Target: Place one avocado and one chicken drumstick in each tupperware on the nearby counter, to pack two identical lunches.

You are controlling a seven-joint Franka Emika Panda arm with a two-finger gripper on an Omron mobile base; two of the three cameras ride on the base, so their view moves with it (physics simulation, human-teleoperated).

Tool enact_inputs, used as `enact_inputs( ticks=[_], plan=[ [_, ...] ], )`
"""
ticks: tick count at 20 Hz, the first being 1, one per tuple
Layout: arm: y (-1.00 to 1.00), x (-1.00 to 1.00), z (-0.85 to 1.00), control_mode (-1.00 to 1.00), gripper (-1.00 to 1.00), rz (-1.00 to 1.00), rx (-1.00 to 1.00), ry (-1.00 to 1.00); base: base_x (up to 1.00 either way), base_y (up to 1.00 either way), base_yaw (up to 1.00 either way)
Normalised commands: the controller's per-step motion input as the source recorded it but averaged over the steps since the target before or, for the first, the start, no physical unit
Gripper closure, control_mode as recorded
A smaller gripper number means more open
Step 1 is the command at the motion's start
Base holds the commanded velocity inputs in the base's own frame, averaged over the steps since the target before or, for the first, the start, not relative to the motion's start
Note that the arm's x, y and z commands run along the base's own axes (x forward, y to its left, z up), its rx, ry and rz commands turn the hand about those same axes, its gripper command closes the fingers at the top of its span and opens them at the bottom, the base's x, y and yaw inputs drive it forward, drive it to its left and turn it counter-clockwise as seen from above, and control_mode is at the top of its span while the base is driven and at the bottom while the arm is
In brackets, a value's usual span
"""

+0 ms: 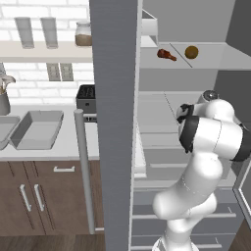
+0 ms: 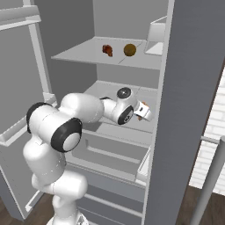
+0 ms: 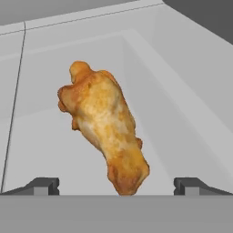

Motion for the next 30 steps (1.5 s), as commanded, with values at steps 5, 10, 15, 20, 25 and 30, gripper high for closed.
enact_inputs(
  ticks=[5, 10, 15, 20, 25, 30],
  plan=[
    [-0.18, 0.30, -0.17, -1.00, -1.00, 0.10, 0.00, 0.00, 0.00, 0.00, 0.00],
    [-0.01, 0.37, -0.19, -1.00, -1.00, 0.07, 0.00, 0.00, 0.00, 0.00, 0.00],
    [0.00, 0.36, -0.16, -1.00, 1.00, 0.05, 0.00, 0.00, 0.00, 0.00, 0.00],
    [-0.02, 0.08, -0.08, -1.00, 1.00, 0.03, 0.00, -0.02, 0.00, 0.00, 0.00],
    [0.31, -0.49, 0.03, -1.00, 1.00, 0.01, 0.00, -0.11, 0.00, 0.00, 0.00],
    [0.35, -0.94, 0.32, -1.00, 1.00, 0.00, 0.00, -0.11, 0.00, 0.00, 0.00]
  ],
)
